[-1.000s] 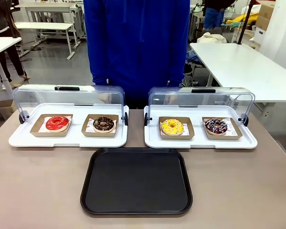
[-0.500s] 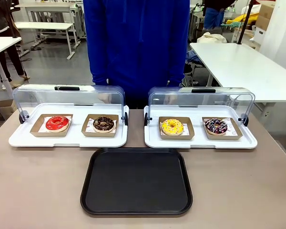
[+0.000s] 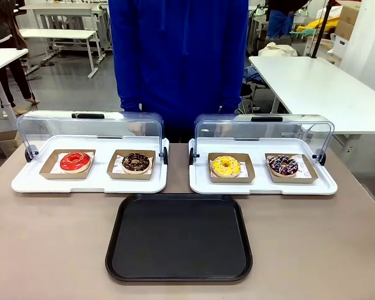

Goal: Move the third donut from the left to the tray.
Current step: Pick up the Paper togo box containing the Donut indicated by the person and place it on the Handle tray.

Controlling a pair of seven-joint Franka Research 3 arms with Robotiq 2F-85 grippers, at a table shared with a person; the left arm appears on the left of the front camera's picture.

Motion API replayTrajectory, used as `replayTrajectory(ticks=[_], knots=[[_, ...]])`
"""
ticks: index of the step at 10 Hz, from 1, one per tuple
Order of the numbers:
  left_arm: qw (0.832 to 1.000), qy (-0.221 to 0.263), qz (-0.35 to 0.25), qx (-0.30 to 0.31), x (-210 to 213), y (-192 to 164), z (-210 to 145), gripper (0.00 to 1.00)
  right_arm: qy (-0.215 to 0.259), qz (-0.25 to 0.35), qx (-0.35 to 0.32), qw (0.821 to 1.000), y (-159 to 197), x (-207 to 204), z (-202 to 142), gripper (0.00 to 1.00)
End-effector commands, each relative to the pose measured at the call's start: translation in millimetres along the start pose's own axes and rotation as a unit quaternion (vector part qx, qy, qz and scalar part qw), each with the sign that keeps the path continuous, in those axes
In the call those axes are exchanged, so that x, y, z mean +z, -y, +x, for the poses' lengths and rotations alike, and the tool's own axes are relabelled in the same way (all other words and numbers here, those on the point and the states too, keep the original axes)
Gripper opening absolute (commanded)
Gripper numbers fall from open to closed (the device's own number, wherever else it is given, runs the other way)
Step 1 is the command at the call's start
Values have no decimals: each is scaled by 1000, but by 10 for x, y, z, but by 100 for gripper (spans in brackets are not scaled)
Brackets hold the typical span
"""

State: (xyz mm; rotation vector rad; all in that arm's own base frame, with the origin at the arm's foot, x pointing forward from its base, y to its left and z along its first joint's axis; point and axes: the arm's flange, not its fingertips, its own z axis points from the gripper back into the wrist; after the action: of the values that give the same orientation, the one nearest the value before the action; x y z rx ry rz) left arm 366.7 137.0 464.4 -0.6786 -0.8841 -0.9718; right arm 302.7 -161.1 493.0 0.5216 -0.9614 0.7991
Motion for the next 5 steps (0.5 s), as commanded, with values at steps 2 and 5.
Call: replayTrajectory(ticks=[2, 5], knots=[[1000, 14, -2, -11, 12, -24, -1, 100, 5, 3, 11, 1000, 22, 15, 14, 100], [1000, 14, -2, -11, 12, -24, -1, 100, 5, 3, 11, 1000, 22, 15, 14, 100]])
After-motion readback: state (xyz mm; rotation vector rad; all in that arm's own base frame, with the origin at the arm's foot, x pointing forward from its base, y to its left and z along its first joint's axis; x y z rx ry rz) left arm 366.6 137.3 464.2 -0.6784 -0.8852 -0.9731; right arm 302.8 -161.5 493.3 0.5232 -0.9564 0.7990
